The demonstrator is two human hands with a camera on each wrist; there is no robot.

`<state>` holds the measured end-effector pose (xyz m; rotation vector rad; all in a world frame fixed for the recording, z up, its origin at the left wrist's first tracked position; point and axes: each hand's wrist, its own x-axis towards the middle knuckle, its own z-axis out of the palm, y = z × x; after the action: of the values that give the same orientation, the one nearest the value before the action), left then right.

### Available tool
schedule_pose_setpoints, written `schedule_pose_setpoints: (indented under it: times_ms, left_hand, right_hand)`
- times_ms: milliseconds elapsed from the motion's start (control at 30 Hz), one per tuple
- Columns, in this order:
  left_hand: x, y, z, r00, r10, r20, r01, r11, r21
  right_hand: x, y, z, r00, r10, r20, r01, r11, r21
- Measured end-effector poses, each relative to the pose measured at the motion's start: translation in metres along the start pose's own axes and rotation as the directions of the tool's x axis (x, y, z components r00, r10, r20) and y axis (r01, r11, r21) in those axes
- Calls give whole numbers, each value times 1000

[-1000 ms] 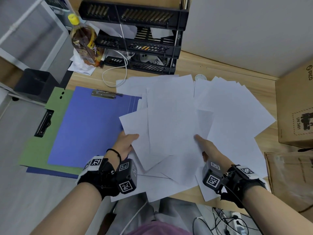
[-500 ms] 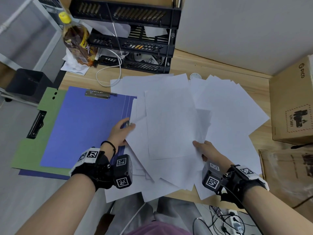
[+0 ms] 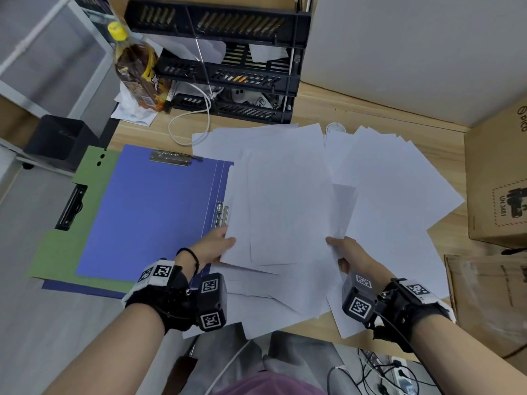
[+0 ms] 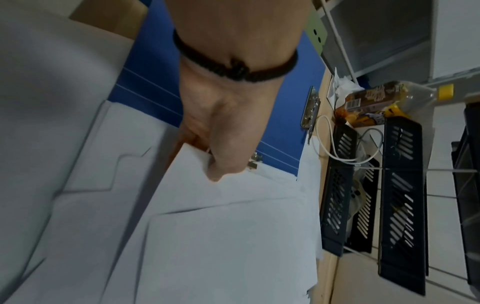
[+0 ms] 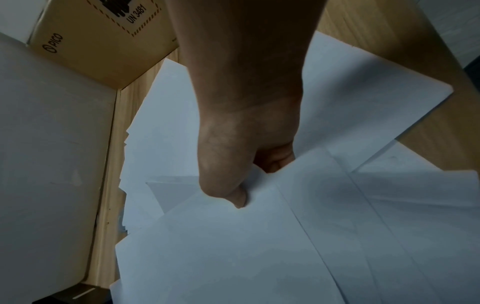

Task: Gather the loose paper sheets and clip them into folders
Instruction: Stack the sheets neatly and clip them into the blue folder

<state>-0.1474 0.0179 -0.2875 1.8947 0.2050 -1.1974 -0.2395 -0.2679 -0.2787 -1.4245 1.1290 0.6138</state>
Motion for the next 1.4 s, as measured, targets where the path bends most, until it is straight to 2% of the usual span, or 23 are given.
schedule_pose_setpoints:
  times_ms: [67,167,233,267,333,400,500,633,733,833,933,1033,1133,1233,1300,1400]
  left_hand:
    - [-1,5,9,995,57,80,-61,997,52]
    - [-6,14,22,976,65,208,-79,995,57]
    - [-4,15,26,976,65,207,-78,996,51]
    - [-4,16,27,987,75,143,-79,996,27]
    - [4,15,20,994,81,-78,-89,991,-102]
    - [7,16,8,960,90,-266,-152,962,-224]
    - [7,21,-4,928,125,-350,-229,934,-273]
    - [5,29,-10,943,188,-274,-289,869,-401]
    - [-2,37,-6,951,228,-209,-294,875,-385]
    - [-4,43,-4,945,253,-208,-317,866,-386]
    - [-10,53,-14,932,290,-219,-356,847,-395]
    - [-23,74,-29,884,406,-231,-467,778,-419]
    - [-39,104,-44,806,539,-245,-590,697,-407]
    - [-46,117,-58,769,600,-221,-638,700,-319]
    - [-41,106,-61,791,586,-176,-612,752,-245]
    - [-32,80,-47,852,495,-170,-521,828,-208]
  right_hand:
    - [1,3,3,999,-2,42,0,999,44]
    - [-5,0,8,995,-60,78,57,997,45]
    - [-7,-3,9,994,-102,36,101,995,5]
    - [-4,-2,8,993,-117,21,117,993,-16]
    - [-4,-3,5,990,-138,29,139,990,-31]
    - [-2,0,-1,987,-150,59,151,988,-19]
    - [-9,2,-10,978,-170,120,176,984,-34]
    - [-14,4,-14,964,-172,201,174,985,9]
    - [-14,-1,-9,962,-202,184,193,979,67]
    - [-21,-16,-2,945,-278,172,269,960,76]
    - [-37,-36,2,907,-392,156,382,920,91]
    - [-56,-61,4,851,-515,101,505,856,110]
    - [-80,-91,5,776,-630,41,616,769,170]
    - [-98,-105,0,698,-712,69,688,695,210]
    - [-96,-97,-3,685,-721,102,702,691,174]
    - [-73,-66,-1,738,-670,73,660,741,127]
